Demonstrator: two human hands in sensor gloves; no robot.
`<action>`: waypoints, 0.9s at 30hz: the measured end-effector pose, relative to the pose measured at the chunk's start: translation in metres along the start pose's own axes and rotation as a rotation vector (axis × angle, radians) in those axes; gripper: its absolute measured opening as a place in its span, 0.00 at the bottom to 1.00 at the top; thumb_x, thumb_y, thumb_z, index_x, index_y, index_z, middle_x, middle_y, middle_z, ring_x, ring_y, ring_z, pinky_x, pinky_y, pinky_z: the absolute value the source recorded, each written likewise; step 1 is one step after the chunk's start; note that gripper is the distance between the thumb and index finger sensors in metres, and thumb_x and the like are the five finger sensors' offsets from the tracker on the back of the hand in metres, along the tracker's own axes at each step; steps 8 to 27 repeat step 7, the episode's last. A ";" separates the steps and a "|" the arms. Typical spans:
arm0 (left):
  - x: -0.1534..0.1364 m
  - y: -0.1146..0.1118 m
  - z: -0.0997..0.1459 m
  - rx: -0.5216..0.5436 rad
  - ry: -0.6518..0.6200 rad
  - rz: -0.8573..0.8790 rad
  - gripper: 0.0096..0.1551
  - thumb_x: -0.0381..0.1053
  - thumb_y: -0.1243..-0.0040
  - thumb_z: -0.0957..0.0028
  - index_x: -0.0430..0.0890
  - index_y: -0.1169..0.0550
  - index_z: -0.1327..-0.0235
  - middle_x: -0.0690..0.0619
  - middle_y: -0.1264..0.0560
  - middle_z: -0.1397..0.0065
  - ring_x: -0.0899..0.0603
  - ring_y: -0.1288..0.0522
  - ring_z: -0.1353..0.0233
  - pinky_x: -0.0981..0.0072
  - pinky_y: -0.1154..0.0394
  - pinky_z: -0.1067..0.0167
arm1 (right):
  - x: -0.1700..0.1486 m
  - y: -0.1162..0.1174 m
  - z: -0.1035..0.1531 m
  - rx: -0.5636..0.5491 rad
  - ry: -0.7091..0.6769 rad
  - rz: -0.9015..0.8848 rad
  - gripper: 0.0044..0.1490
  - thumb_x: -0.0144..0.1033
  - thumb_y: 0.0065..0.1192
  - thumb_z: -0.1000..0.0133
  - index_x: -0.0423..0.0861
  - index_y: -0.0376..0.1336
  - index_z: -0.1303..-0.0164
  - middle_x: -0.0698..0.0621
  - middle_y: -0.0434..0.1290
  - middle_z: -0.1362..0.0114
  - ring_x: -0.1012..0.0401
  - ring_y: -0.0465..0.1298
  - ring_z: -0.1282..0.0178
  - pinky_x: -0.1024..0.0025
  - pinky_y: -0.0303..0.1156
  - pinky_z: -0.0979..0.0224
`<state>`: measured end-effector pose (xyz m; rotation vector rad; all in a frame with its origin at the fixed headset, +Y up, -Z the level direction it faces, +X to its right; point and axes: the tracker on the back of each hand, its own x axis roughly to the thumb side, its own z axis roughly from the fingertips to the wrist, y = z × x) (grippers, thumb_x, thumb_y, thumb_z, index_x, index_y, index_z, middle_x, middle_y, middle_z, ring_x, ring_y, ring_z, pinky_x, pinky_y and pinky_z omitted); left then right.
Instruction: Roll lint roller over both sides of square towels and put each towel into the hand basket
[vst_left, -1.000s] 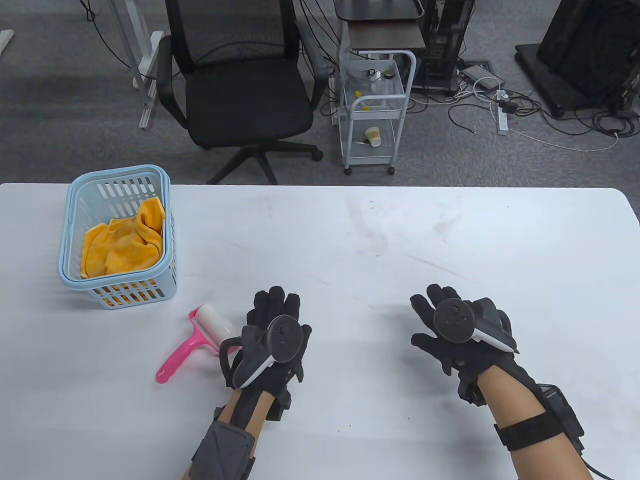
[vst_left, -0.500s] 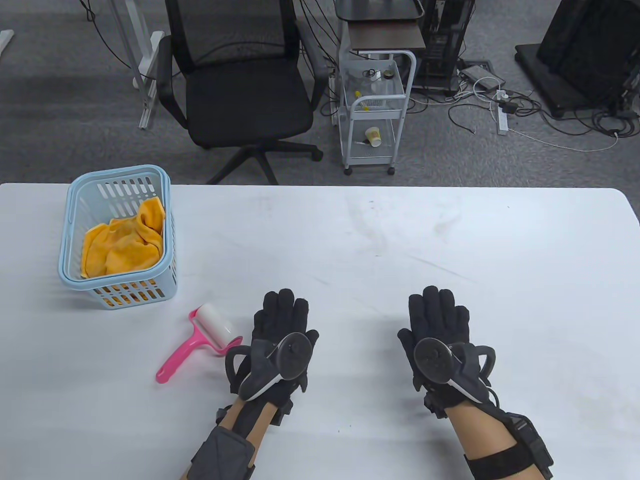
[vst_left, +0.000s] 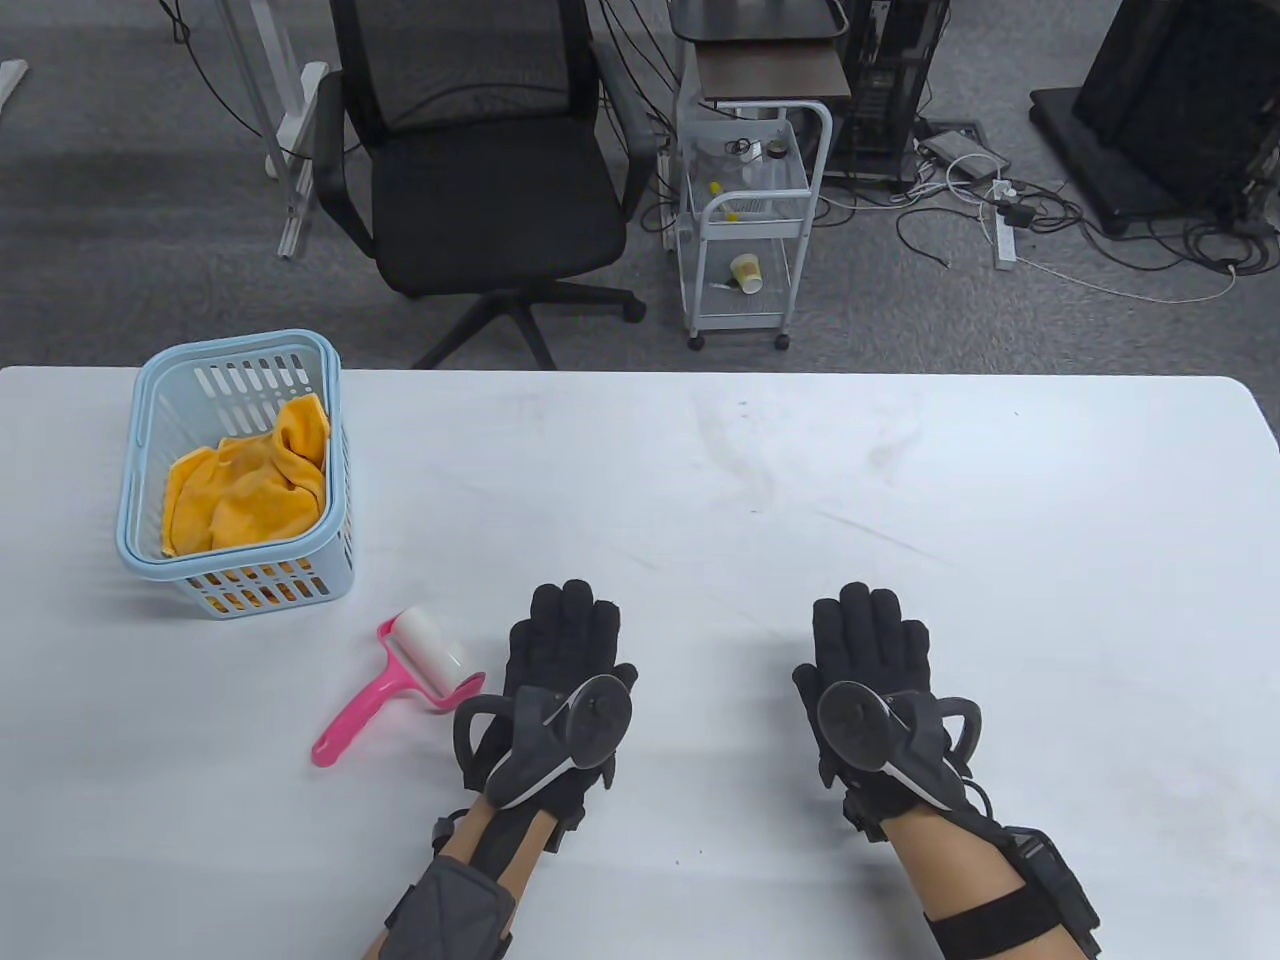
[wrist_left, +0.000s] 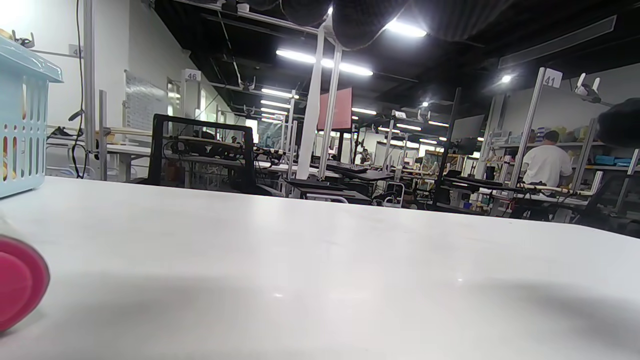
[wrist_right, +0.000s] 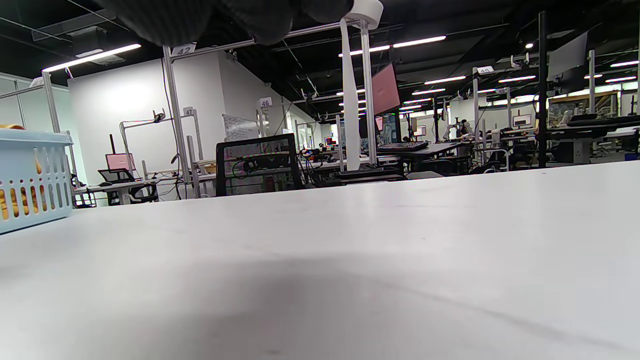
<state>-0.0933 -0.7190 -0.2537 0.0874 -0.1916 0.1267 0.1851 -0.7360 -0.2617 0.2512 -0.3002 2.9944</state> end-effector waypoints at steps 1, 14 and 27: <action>0.001 -0.001 0.000 -0.003 -0.001 -0.007 0.34 0.59 0.56 0.43 0.51 0.39 0.23 0.46 0.53 0.14 0.33 0.56 0.16 0.38 0.48 0.27 | 0.000 0.000 0.000 0.003 0.000 -0.001 0.42 0.51 0.44 0.40 0.44 0.45 0.18 0.41 0.42 0.15 0.43 0.37 0.19 0.37 0.45 0.24; 0.002 -0.001 0.000 -0.008 -0.004 -0.017 0.34 0.59 0.55 0.43 0.51 0.38 0.23 0.46 0.52 0.14 0.33 0.56 0.16 0.38 0.48 0.27 | 0.000 0.000 0.000 0.016 -0.004 0.001 0.42 0.51 0.44 0.40 0.44 0.46 0.18 0.42 0.42 0.15 0.43 0.38 0.19 0.37 0.45 0.24; 0.002 -0.001 0.000 -0.008 -0.004 -0.017 0.34 0.59 0.55 0.43 0.51 0.38 0.23 0.46 0.52 0.14 0.33 0.56 0.16 0.38 0.48 0.27 | 0.000 0.000 0.000 0.016 -0.004 0.001 0.42 0.51 0.44 0.40 0.44 0.46 0.18 0.42 0.42 0.15 0.43 0.38 0.19 0.37 0.45 0.24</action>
